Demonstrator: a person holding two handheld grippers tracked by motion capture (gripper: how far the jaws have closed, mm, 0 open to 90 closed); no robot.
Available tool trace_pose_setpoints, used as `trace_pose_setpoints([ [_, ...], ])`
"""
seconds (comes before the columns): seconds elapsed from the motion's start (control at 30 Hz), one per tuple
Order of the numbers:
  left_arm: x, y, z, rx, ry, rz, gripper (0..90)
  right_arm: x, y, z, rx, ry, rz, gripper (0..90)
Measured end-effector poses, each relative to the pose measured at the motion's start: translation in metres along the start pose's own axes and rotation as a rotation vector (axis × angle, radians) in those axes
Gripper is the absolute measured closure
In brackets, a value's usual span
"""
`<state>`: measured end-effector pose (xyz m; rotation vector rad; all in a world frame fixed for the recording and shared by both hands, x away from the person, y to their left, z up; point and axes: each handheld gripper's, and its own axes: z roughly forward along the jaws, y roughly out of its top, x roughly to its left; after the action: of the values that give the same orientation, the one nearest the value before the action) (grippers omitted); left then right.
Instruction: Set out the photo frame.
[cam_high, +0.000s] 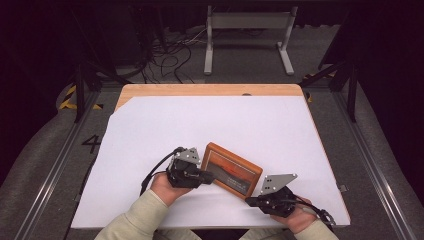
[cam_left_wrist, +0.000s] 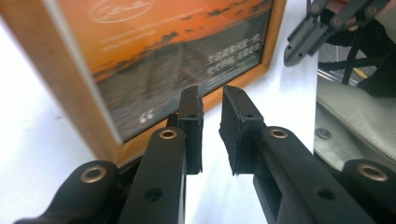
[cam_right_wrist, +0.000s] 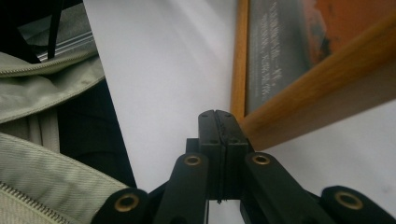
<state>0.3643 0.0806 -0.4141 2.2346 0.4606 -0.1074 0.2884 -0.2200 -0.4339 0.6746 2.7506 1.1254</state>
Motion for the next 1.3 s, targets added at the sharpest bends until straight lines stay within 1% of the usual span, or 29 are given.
trace_pose_setpoints([
  [0.03,0.0,-0.001,-0.001,-0.003,0.006,-0.007,77.6,0.001,0.0,0.002,0.006,-0.001,-0.001,90.0],
  [0.1,0.002,-0.002,-0.004,-0.008,0.014,-0.009,77.1,0.0,0.0,0.006,0.016,-0.005,-0.001,90.0],
  [0.2,0.003,-0.004,-0.007,-0.013,0.021,-0.015,77.2,0.0,0.0,0.008,0.036,-0.04,0.003,90.0],
  [0.27,0.004,-0.005,-0.009,-0.016,0.026,-0.019,77.2,-0.002,0.0,0.008,0.039,-0.031,0.002,90.0],
  [0.3,0.005,-0.006,-0.01,-0.017,0.03,-0.022,77.1,-0.003,0.0,0.008,0.041,-0.029,-0.009,90.0],
  [0.37,0.006,-0.008,-0.013,-0.016,0.032,-0.03,76.9,-0.004,0.0,0.008,0.039,-0.038,-0.014,90.0],
  [0.43,0.007,-0.011,-0.015,-0.016,0.038,-0.035,76.6,-0.008,-0.001,0.007,0.033,-0.059,-0.003,90.0],
  [0.53,0.009,-0.015,-0.017,-0.012,0.039,-0.044,76.4,-0.014,-0.003,0.006,0.021,-0.074,0.014,90.0],
  [0.57,0.009,-0.016,-0.017,-0.01,0.046,-0.045,76.1,-0.017,-0.004,0.005,0.015,-0.082,0.018,90.0],
  [0.67,0.01,-0.019,-0.019,-0.004,0.048,-0.045,75.8,-0.024,-0.005,0.005,0.006,-0.103,0.026,90.0],
  [0.73,0.011,-0.021,-0.02,-0.004,0.053,-0.054,75.6,-0.027,-0.006,0.005,0.007,-0.117,0.033,90.0],
  [0.83,0.012,-0.024,-0.023,0.0,0.059,-0.056,75.3,-0.031,-0.007,0.006,0.005,-0.133,0.032,90.0],
  [0.87,0.011,-0.025,-0.023,-0.002,0.059,-0.064,75.1,-0.033,-0.007,0.006,0.003,-0.147,0.031,90.0],
  [0.93,0.012,-0.027,-0.025,-0.004,0.067,-0.066,74.8,-0.036,-0.007,0.005,-0.001,-0.17,0.04,90.0],
  [1.03,0.012,-0.03,-0.029,-0.007,0.075,-0.072,73.4,-0.038,-0.008,0.004,-0.001,-0.169,0.067,90.0],
  [1.07,0.012,-0.031,-0.031,-0.008,0.077,-0.075,72.4,-0.037,-0.008,0.002,-0.012,-0.154,0.07,90.0],
  [1.1,0.012,-0.032,-0.032,-0.011,0.08,-0.078,71.5,-0.036,-0.008,-0.001,-0.024,-0.148,0.06,90.0],
  [1.13,0.012,-0.033,-0.034,-0.015,0.087,-0.077,70.6,-0.035,-0.007,-0.005,-0.046,-0.152,0.048,90.0],
  [1.2,0.011,-0.035,-0.037,-0.023,0.096,-0.08,68.3,-0.036,-0.006,-0.014,-0.1,-0.174,0.029,88.7],
  [1.27,0.011,-0.038,-0.041,-0.025,0.112,-0.084,66.2,-0.04,-0.005,-0.025,-0.146,-0.205,0.034,80.3],
  [1.3,0.011,-0.04,-0.043,-0.029,0.124,-0.085,65.3,-0.043,-0.006,-0.03,-0.165,-0.215,0.037,78.8],
])
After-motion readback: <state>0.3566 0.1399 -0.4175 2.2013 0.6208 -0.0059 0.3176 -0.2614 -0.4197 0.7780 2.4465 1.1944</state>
